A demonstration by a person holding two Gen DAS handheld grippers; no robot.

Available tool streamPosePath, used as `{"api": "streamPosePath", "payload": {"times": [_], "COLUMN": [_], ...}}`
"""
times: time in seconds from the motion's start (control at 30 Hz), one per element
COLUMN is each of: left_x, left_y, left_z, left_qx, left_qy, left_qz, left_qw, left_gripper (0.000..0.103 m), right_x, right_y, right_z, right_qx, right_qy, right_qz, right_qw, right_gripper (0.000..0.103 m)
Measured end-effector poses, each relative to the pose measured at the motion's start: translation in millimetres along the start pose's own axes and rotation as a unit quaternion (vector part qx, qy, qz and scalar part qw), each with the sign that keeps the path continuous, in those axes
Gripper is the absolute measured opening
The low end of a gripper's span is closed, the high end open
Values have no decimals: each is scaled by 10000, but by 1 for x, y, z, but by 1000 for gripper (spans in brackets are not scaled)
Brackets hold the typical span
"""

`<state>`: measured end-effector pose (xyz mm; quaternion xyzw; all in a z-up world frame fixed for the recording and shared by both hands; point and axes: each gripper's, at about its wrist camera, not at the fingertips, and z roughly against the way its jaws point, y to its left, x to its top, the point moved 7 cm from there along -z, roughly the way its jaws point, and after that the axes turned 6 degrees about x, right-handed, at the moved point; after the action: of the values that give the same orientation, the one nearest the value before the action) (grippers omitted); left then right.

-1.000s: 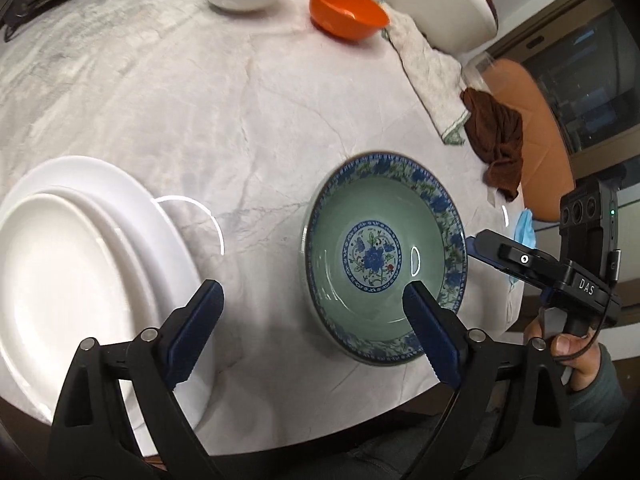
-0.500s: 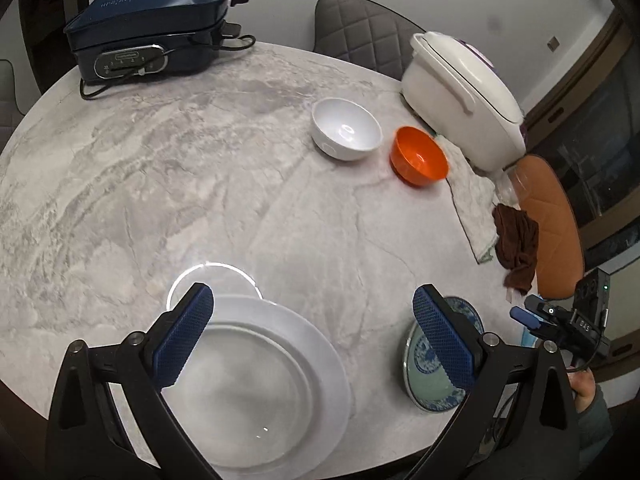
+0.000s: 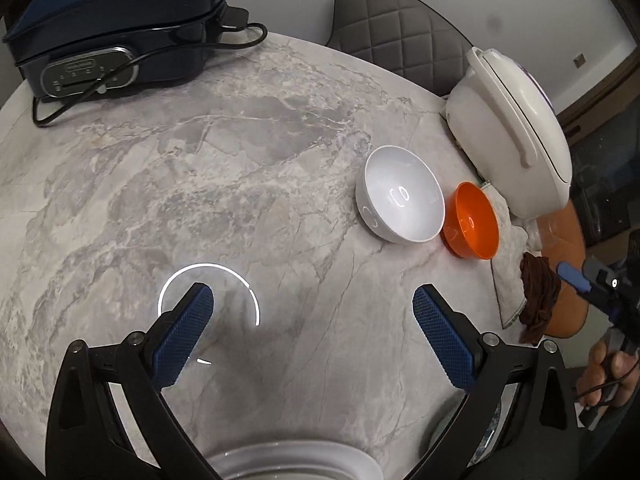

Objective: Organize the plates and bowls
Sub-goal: 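Move both grippers to the rim of the white bowl, then close both grippers on the rim of the white bowl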

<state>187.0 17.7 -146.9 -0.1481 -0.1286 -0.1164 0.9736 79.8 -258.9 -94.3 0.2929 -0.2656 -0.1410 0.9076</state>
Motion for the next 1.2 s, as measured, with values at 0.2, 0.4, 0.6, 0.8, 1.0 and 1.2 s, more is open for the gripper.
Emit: {"api": "streamPosePath", "payload": {"times": [0.2,0.4,0.6,0.8,1.0,1.2], "left_x": [50,70,68,69,72,65], "left_y": [-18,-26,-34,-40,-48,-51], "left_z": [-48,-93,-120,-135,-147,-155], "left_qx": [0,128,91,47,-69,-157], "left_qy": [-9,236,446,520,671,824], "left_qz": [-350,-445,-599,-648,-624,-593], "left_qw": [9994,9987,9972,9965,9958,9947], "left_gripper": [100,83,71,57,38,27], "right_x": [66,76,74,71,68,66], "right_y": [14,3,-15,-15,-23,-31], "right_z": [-80,-147,-180,-201,-213,-216], "right_qx": [-345,-618,-895,-1022,-1127,-1239], "right_qy": [656,1486,1970,2300,2427,2530], "right_qz": [357,518,538,837,847,805], "right_qw": [9966,9856,9748,9642,9598,9561], "right_gripper": [63,51,49,39,20,20]}}
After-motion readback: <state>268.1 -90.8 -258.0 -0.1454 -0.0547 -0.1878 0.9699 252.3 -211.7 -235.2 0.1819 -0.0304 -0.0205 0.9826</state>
